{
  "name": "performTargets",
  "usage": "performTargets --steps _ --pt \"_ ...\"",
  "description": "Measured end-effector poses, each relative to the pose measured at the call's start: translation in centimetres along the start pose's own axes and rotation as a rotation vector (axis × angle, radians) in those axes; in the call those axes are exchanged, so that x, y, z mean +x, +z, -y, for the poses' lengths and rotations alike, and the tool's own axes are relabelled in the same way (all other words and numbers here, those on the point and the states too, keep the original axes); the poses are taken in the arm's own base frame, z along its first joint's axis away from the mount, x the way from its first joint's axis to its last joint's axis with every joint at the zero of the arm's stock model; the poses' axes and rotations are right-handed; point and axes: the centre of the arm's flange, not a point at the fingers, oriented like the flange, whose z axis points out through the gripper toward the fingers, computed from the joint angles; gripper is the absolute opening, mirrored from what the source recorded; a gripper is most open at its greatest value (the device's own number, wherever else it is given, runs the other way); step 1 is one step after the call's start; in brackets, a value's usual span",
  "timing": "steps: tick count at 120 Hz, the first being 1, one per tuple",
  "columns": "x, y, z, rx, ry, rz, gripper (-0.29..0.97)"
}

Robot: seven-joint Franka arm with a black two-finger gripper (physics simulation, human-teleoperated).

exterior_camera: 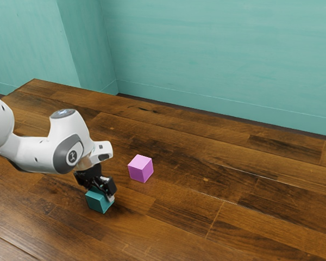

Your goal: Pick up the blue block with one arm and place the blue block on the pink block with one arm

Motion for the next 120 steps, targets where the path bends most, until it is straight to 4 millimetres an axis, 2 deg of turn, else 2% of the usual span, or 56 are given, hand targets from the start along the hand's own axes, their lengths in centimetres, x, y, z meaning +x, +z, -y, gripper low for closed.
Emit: performTargets --steps 32,45,69,77,84,90,96,108,120 --pt "0.1 0.0 0.1 0.003 0.0 -0.003 0.37" --pt "0.1 -0.2 0.1 0.007 -0.003 -0.007 0.33" --pt "1.7 -3.1 -0.4 0.007 -0.005 -0.04 0.31" --pt "3.7 -4.9 -1.0 0.006 0.007 -0.063 0.31" --pt "7.1 -6.8 -2.4 0.019 0.047 -0.082 0.32" --pt "10.1 -6.9 -3.7 0.026 0.075 -0.071 0.32" --pt "12.1 -6.6 -4.7 0.03 0.092 -0.053 0.32" --pt "14.0 -7.1 -5.0 0.038 0.088 -0.023 0.32" --pt "14.9 -7.7 -4.1 0.046 0.054 0.005 0.32"
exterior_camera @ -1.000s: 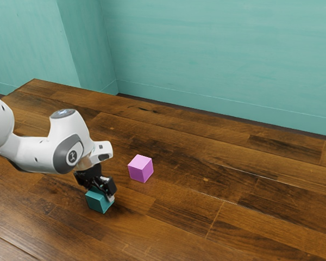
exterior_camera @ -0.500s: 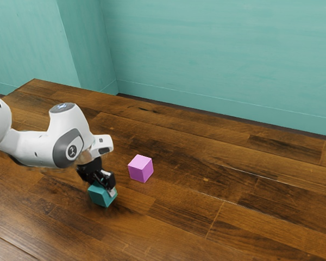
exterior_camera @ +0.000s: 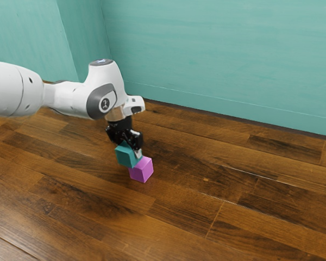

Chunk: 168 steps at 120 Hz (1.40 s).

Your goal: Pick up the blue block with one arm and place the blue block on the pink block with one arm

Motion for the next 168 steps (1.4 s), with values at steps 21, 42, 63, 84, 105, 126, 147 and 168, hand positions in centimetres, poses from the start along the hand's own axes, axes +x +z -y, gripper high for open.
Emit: performTargets --steps 21,42,63,84,105,126,147,168 --pt "1.0 0.1 1.4 0.007 -0.066 0.055 0.32" --pt "2.7 0.3 0.6 0.011 -0.084 0.079 0.32" --pt "3.4 0.1 -0.6 0.021 -0.083 0.094 0.32" --pt "3.5 0.4 -0.5 0.043 -0.084 0.106 0.32" --pt "4.0 0.5 -0.6 0.052 -0.078 0.101 0.32" --pt "4.1 0.9 -0.6 0.054 -0.076 0.099 0.32" --pt "4.6 0.9 -0.6 0.052 -0.069 0.069 0.32" --pt "4.9 0.8 -1.4 0.041 -0.051 0.053 0.31"
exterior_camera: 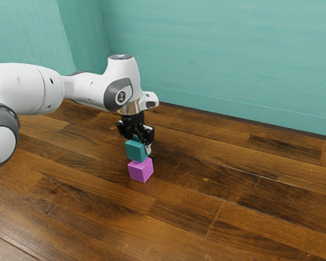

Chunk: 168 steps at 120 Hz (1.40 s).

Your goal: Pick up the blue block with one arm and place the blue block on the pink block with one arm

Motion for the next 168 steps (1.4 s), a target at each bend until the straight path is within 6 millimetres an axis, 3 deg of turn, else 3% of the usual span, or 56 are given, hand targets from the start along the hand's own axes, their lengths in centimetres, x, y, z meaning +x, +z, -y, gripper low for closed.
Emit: performTargets --steps 82,168 --pt "-1.4 1.2 0.2 -0.013 0.013 0.017 0.32" --pt "-1.3 1.0 0.2 -0.012 0.043 -0.034 0.32"
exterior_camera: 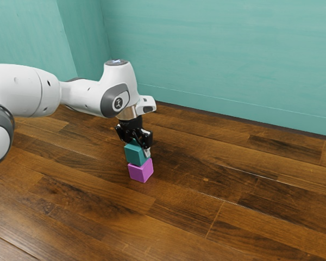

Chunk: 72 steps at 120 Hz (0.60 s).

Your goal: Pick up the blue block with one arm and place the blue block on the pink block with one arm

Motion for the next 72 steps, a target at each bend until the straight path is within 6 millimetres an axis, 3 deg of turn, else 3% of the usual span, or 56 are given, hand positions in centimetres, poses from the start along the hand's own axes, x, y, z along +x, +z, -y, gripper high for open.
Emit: performTargets --steps 72 --pt "-0.19 -0.05 -0.26 -0.001 -0.019 0.0 0.3"
